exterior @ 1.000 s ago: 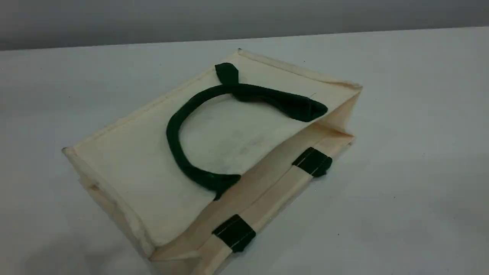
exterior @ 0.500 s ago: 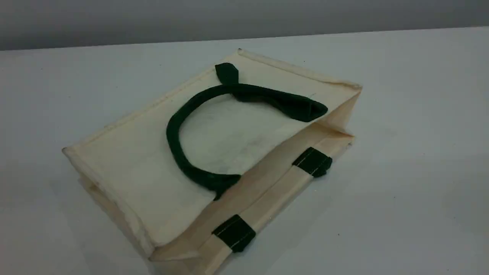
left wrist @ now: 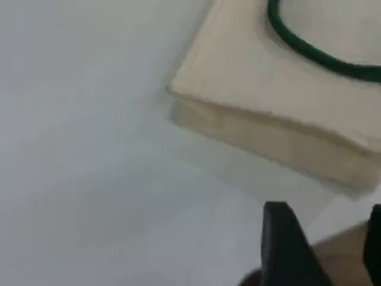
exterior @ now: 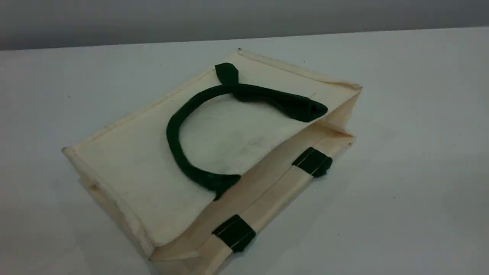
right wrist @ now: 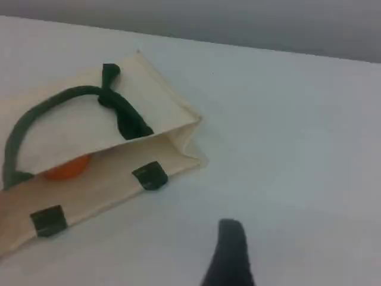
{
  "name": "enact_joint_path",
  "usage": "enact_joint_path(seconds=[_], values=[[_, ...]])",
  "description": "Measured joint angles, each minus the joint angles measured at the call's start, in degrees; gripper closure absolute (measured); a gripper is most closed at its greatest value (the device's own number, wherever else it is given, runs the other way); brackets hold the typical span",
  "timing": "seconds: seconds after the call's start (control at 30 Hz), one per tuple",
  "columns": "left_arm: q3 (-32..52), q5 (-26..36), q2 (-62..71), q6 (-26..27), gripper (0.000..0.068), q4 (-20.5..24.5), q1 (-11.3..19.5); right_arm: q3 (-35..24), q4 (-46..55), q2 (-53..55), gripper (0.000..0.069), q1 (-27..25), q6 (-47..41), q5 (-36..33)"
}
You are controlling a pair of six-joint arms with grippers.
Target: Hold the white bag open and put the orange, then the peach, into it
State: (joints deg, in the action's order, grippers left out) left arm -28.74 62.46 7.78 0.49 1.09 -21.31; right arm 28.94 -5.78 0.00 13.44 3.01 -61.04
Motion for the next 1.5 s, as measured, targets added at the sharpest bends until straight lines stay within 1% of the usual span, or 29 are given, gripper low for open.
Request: enact_joint_path(seconds=[0.03, 0.17, 0.23, 0.43, 0.5, 0.6, 0.63, 0.7, 0.77, 0.87, 0.93, 1.07, 1.27, 1.5], values=[[0.00, -0.89, 0.00, 0.00, 0.0393, 0.00, 0.00, 0.00, -0.06, 0.00, 0.0159, 0.00, 0.00, 0.00], [0.00, -0.65, 0.00, 0.00, 0.0416, 0.00, 0.00, 0.00, -0.06, 0.00, 0.0159, -0.74, 0.00, 0.00], [0.00, -0.65, 0.00, 0.00, 0.0421, 0.00, 0.00, 0.00, -0.38, 0.00, 0.0159, -3.21, 0.00, 0.00], [0.00, -0.65, 0.00, 0.04, 0.0427, 0.00, 0.00, 0.00, -0.40, 0.00, 0.0159, -12.76, 0.00, 0.00], [0.00, -0.65, 0.00, 0.04, 0.0426, 0.00, 0.00, 0.00, -0.40, 0.00, 0.0159, -14.09, 0.00, 0.00], [0.00, -0.65, 0.00, 0.04, 0.0428, 0.00, 0.33, 0.00, -0.40, 0.00, 0.0159, -14.14, 0.00, 0.00], [-0.05, -0.65, 0.00, 0.04, 0.0428, 0.00, 0.85, 0.00, -0.40, 0.00, 0.0159, -14.14, 0.00, 0.00], [-0.05, -0.65, 0.00, 0.04, 0.0428, 0.00, 3.28, 0.00, -0.40, 0.00, 0.0159, -14.09, 0.00, 0.00], [-0.05, -0.65, 0.00, 0.04, 0.0428, 0.00, 6.41, 0.00, -0.40, 0.00, 0.0159, -14.09, 0.00, 0.00], [-0.05, -0.65, 0.00, 0.04, 0.0428, 0.00, 12.14, 0.00, -0.40, 0.00, 0.0159, -14.03, 0.00, 0.00], [-0.05, -0.65, 0.00, 0.04, 0.0428, 0.00, 15.07, 0.00, -0.40, 0.00, 0.0159, -14.03, 0.00, 0.00], [-0.05, -0.65, -1.02, 0.04, 0.0428, 0.00, 19.31, 0.00, -0.40, 0.00, 0.0159, -14.03, 0.00, 0.00], [-0.05, -0.60, -7.48, 0.04, 0.0428, 0.05, 19.50, 0.00, -0.40, 0.00, 0.0159, -14.03, 0.00, 0.00], [-0.05, -0.60, -7.84, 0.04, 0.0428, 0.05, 19.50, 0.00, -0.40, 0.00, 0.0159, -14.03, 0.00, 0.00]])
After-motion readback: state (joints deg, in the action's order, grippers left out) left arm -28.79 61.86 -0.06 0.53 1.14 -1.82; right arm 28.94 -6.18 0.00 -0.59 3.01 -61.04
